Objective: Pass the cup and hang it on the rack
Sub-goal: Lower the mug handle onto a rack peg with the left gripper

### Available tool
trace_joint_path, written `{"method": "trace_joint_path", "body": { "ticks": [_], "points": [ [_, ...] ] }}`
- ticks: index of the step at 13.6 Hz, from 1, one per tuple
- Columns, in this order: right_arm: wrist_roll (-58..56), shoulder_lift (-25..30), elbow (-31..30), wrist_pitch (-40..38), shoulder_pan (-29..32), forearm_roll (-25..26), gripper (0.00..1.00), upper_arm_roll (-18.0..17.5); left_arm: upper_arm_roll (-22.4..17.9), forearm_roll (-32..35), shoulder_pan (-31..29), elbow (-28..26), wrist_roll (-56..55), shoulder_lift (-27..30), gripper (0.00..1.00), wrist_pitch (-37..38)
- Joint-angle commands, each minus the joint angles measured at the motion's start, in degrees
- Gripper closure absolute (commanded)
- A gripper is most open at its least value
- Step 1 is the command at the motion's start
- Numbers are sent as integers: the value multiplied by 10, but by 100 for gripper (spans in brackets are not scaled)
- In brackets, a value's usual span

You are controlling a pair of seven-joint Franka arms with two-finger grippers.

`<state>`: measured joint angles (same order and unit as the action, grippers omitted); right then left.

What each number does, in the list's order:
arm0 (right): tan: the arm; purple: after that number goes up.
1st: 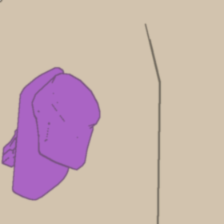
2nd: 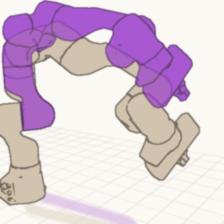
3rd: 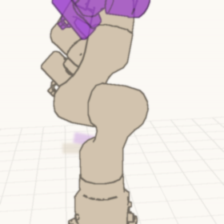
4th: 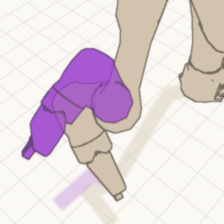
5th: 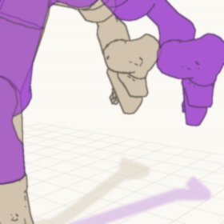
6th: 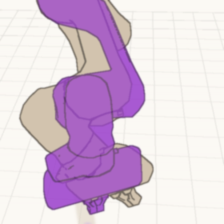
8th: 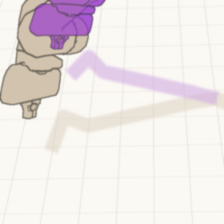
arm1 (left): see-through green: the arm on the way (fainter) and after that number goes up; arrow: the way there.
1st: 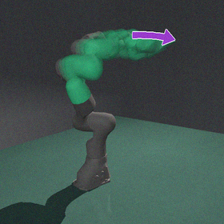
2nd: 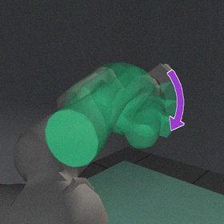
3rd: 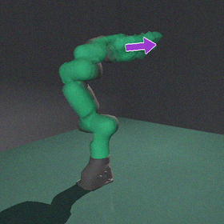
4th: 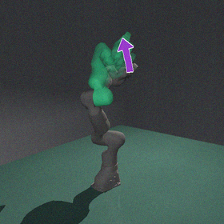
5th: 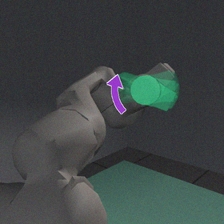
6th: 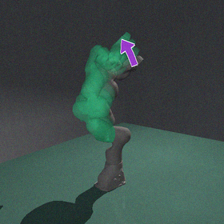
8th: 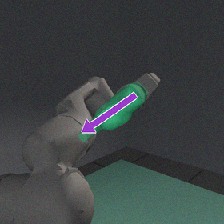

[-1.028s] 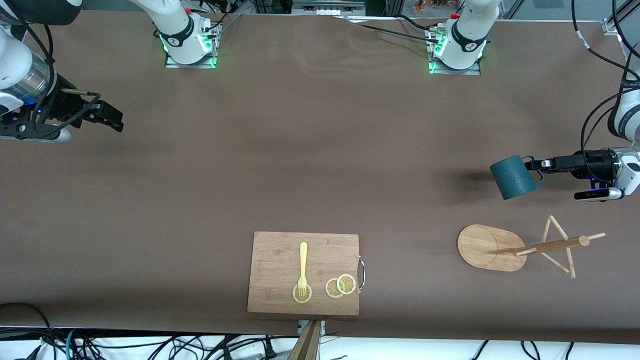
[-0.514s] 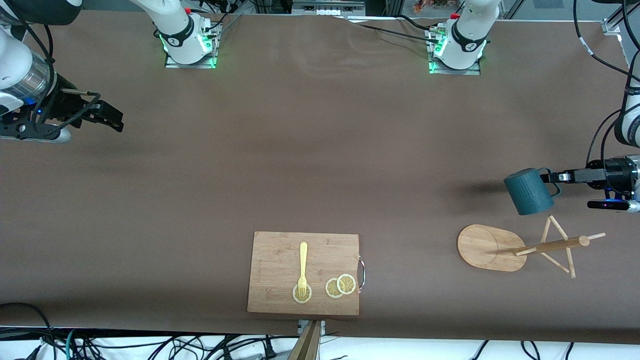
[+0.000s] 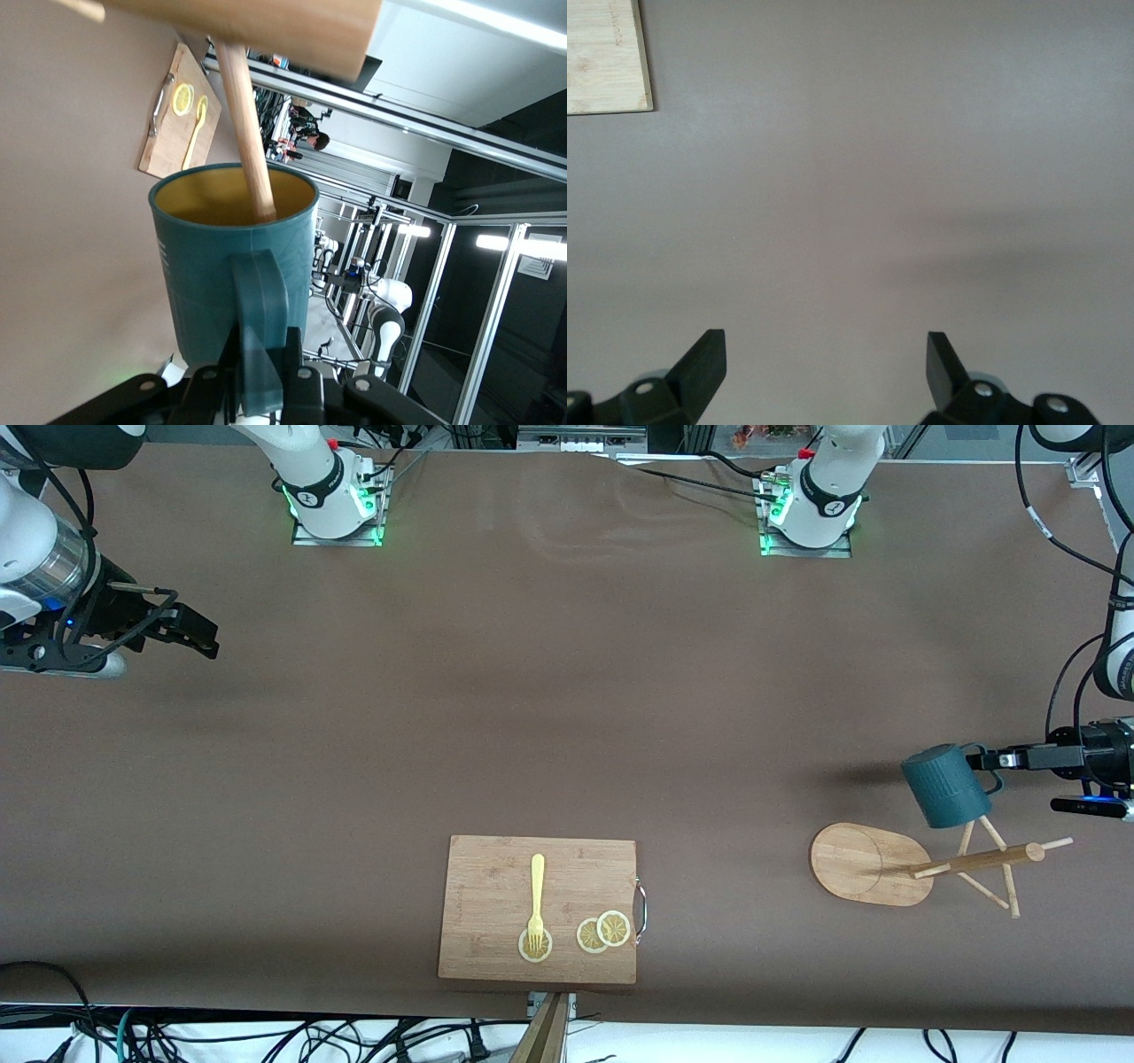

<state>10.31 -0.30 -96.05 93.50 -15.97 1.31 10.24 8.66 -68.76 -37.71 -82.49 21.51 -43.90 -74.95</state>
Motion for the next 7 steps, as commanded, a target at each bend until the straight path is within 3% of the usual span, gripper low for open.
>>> {"method": "trace_joint_path", "body": {
  "ticks": [1,7],
  "points": [
    [3,-3,10,-10,2,-8,0,0,0,-14,2,53,-34,-31,100,-9],
    [3,-3,10,-10,2,-8,0,0,-4,-29,-5,85,-49,-58,100,-40]
  ]
}}
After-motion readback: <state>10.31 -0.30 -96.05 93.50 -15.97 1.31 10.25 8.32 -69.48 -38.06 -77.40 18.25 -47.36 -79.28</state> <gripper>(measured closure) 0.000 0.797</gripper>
